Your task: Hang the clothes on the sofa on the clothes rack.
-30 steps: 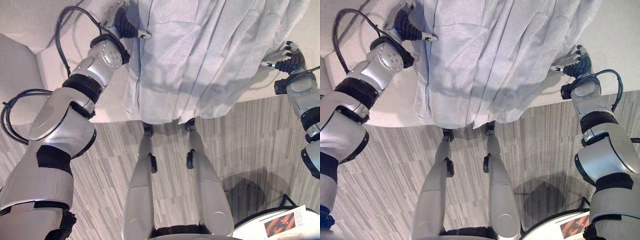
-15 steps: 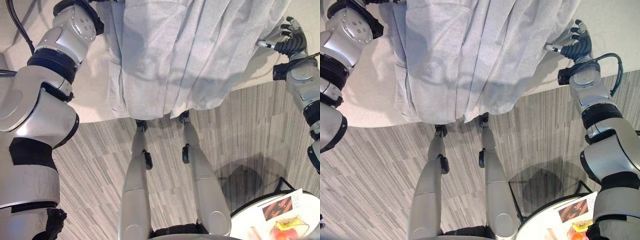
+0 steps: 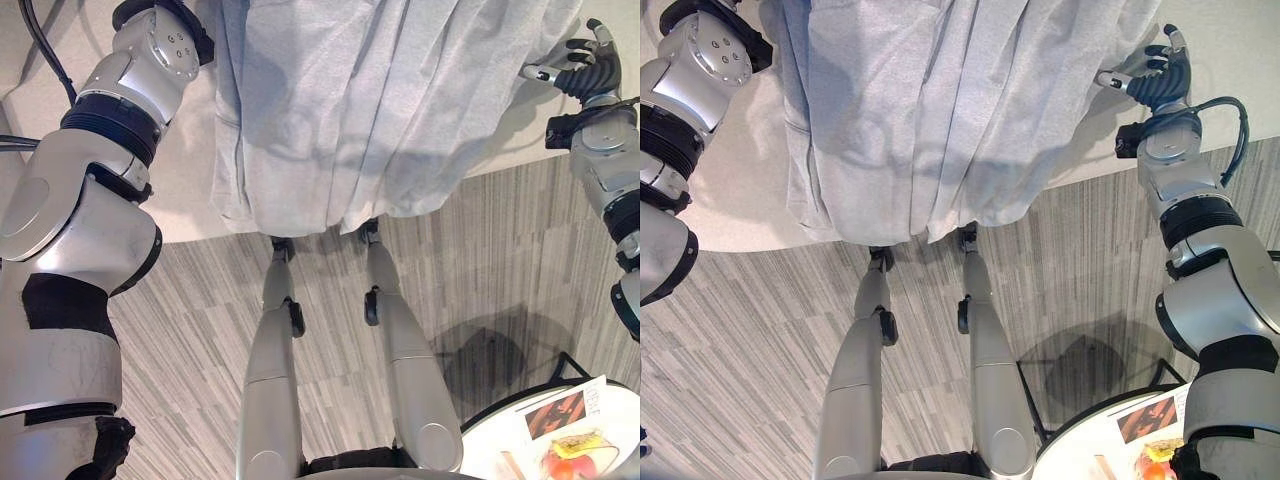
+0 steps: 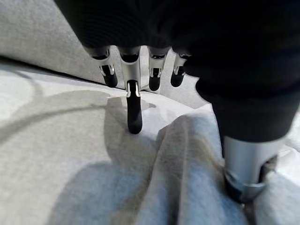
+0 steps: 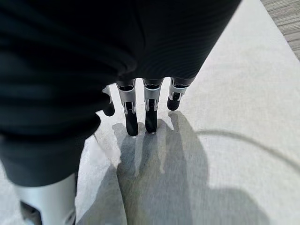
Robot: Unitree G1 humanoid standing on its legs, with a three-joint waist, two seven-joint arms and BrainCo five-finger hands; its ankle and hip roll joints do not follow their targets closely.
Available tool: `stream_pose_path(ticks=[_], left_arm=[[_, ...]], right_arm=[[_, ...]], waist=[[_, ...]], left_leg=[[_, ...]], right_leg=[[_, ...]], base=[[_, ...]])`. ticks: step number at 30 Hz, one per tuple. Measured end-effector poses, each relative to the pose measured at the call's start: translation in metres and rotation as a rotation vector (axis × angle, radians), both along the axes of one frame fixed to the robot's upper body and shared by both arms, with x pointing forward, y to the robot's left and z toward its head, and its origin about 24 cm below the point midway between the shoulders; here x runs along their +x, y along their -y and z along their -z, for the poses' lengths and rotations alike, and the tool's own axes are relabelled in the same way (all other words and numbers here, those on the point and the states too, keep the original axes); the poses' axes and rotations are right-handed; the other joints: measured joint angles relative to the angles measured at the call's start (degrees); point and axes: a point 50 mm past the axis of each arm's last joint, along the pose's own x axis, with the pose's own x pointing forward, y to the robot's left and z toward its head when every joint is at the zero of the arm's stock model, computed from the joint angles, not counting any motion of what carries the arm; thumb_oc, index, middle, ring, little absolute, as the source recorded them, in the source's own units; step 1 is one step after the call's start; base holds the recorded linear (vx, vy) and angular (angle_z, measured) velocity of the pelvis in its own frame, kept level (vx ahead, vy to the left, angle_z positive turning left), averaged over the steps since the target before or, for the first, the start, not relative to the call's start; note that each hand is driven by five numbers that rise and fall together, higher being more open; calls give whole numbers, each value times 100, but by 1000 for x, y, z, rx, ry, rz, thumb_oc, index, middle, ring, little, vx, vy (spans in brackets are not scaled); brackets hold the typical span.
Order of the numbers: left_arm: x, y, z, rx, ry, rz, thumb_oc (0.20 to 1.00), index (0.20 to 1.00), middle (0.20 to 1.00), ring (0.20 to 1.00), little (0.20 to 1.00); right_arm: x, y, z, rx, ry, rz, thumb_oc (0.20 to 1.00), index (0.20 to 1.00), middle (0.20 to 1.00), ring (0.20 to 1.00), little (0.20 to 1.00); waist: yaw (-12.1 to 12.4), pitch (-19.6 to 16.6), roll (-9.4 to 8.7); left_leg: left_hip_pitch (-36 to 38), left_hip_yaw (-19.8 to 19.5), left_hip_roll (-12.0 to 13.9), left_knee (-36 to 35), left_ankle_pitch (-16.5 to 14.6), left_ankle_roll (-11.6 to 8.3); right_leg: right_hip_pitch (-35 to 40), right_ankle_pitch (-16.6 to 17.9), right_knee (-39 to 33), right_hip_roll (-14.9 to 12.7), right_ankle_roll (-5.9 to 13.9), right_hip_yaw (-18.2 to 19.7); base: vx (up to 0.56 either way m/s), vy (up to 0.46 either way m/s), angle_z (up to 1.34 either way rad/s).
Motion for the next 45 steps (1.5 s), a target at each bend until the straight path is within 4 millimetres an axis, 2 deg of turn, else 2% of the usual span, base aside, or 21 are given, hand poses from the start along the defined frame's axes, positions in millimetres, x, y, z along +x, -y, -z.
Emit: stream_pose_path(ticks=[1, 2, 8, 16, 20, 24, 25, 26, 31, 37, 40, 45], left_arm=[[0, 1, 0, 0, -1, 3, 200, 200, 200, 200, 200], [1, 3, 1, 0, -4, 8, 200, 200, 200, 200, 200], [2, 4, 2, -25, -24, 31, 200, 200, 200, 200, 200], [5, 27, 5, -8, -43, 103, 200, 200, 200, 200, 200], [4, 27, 5, -8, -40, 108, 200, 200, 200, 200, 200], [4, 29, 4, -6, -35, 112, 200, 200, 200, 200, 200], [4, 29, 4, -6, -31, 114, 200, 200, 200, 200, 200], [3, 31, 3, -4, -26, 121, 200, 200, 200, 200, 200], [2, 35, 1, -1, -6, 137, 200, 200, 200, 200, 200], [0, 31, -1, -8, 21, 127, 200, 200, 200, 200, 200], [-1, 38, 0, -9, 36, 147, 200, 200, 200, 200, 200], [-1, 37, 0, -14, 49, 141, 200, 200, 200, 200, 200]], right_arm=[[1, -1, 1, 2, 0, -3, 689, 689, 689, 689, 689], [2, -4, 1, 9, 1, -9, 200, 200, 200, 200, 200], [2, -8, -6, 35, 28, -13, 200, 200, 200, 200, 200], [1, -15, -12, 25, 50, -47, 200, 200, 200, 200, 200], [-1, -23, -18, 17, 80, -98, 200, 200, 200, 200, 200], [-3, -43, -24, 10, 140, -193, 200, 200, 200, 200, 200], [-3, -52, -26, 8, 163, -238, 529, 529, 529, 529, 529], [-4, -59, -28, 15, 179, -270, 1000, 1000, 1000, 1000, 1000], [-4, -83, -27, 121, 235, -365, 1000, 1000, 1000, 1000, 1000], [-11, -87, -26, 190, 299, -362, 1000, 1000, 1000, 1000, 1000], [-16, -93, -26, 134, 333, -348, 1000, 1000, 1000, 1000, 1000], [-19, -94, -23, 108, 348, -330, 1000, 1000, 1000, 1000, 1000]], waist=[[-1, 0, 0], [-2, -1, 1], [5, -3, 5], [-23, -3, 7], [-22, -3, 7], [24, -3, 8], [41, -3, 8], [60, -3, 8], [154, -2, 9], [189, -2, 9], [188, -2, 9], [168, -2, 9]], left_leg=[[0, 1, 0, 2, 2, -2], [-8, 2, -1, 25, 2, -2], [-18, 7, 31, 43, 14, -19], [-20, 10, 39, 38, 14, -20], [-15, 20, 50, 45, 14, -21], [-7, 26, 75, 46, 18, -26], [-8, 24, 80, 46, 20, -29], [-6, 23, 82, 41, 22, -33], [-8, 9, 64, 25, 23, -33], [-7, 0, 17, 2, 25, -31], [-8, -11, -5, -17, 26, -30], [-8, -24, -13, -37, 25, -30]], right_leg=[[0, 5, 0, -1, -6, 1], [1, 13, 0, -2, -13, 2], [-5, 18, 0, 9, -20, 3], [-12, 28, 0, 30, -31, 1], [-12, 43, 0, 50, -49, 8], [-11, 54, 0, 76, -64, 15], [-11, 55, 0, 79, -66, 13], [-12, 54, 0, 81, -66, 12], [-12, 50, 0, 66, -69, 6], [-12, 43, 0, 3, -61, -1], [-13, 28, 0, -2, -43, 0], [-14, 14, 0, -9, -25, -6]], base=[[0, 0, 0], [0, 0, 0], [0, 0, 0], [0, 0, 0], [-8, 1, 0], [0, 0, 0], [0, 0, 0], [0, 0, 0], [0, 0, 0], [0, 6, 0], [-1, 7, 1], [0, 0, 0]])
